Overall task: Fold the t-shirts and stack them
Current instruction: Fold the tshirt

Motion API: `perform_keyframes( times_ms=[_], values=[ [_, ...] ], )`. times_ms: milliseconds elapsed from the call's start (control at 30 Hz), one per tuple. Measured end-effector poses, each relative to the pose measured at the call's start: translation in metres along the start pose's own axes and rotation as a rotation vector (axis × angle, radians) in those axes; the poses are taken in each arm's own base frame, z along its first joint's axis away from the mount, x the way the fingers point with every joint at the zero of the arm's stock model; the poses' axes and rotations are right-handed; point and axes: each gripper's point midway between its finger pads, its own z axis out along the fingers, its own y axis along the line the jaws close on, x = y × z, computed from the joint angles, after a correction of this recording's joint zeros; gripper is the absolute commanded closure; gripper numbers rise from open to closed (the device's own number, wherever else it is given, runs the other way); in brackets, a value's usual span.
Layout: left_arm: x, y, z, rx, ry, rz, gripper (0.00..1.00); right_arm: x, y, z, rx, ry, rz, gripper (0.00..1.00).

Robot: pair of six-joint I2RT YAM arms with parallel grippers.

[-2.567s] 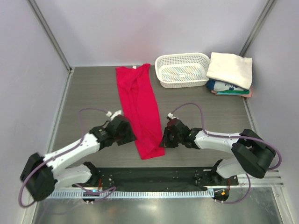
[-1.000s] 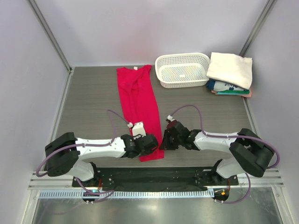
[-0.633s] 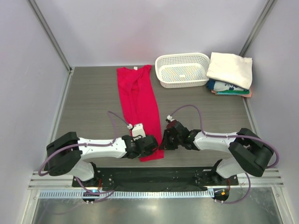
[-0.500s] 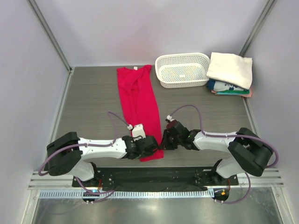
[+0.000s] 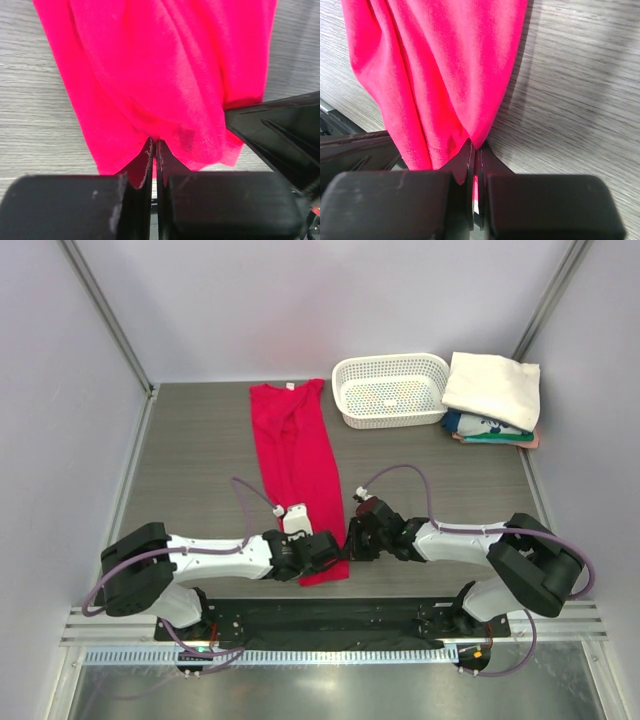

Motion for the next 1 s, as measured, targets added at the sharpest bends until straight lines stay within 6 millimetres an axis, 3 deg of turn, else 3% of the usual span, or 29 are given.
perform_keyframes(
  times_ms=[167, 333, 533, 633, 733, 800, 933, 1000],
  values=[
    [-0.013, -0.001, -0.015, -0.007, -0.026, 0.017, 1.0, 0.0, 0.001, 0.0, -0.003, 0.0, -0.003, 0.99],
    [-0.041, 0.009, -0.064, 0.037, -0.068, -0.015, 1.0, 0.0, 0.001, 0.0, -0.005, 0.001, -0.004, 0.99],
    [-0.061, 0.059, -0.121, 0.053, -0.085, -0.074, 1.0, 0.0, 0.001, 0.0, -0.005, 0.0, -0.003, 0.99],
    [-0.06, 0.088, -0.134, 0.01, -0.074, -0.061, 1.0, 0.0, 0.001, 0.001, -0.006, 0.001, -0.003, 0.99],
    [-0.059, 0.104, -0.14, -0.039, -0.063, -0.049, 1.0, 0.0, 0.001, 0.001, -0.007, 0.002, -0.004, 0.99],
    [-0.063, 0.101, -0.146, -0.053, -0.061, -0.044, 1.0, 0.0, 0.001, 0.001, -0.008, 0.002, -0.004, 0.99],
    [-0.077, 0.074, -0.161, -0.018, -0.073, -0.06, 1.0, 0.0, 0.003, 0.003, -0.019, 0.007, -0.006, 0.99],
    [-0.078, 0.073, -0.163, -0.01, -0.074, -0.064, 1.0, 0.0, 0.004, 0.003, -0.025, 0.008, -0.007, 0.99]
  ],
)
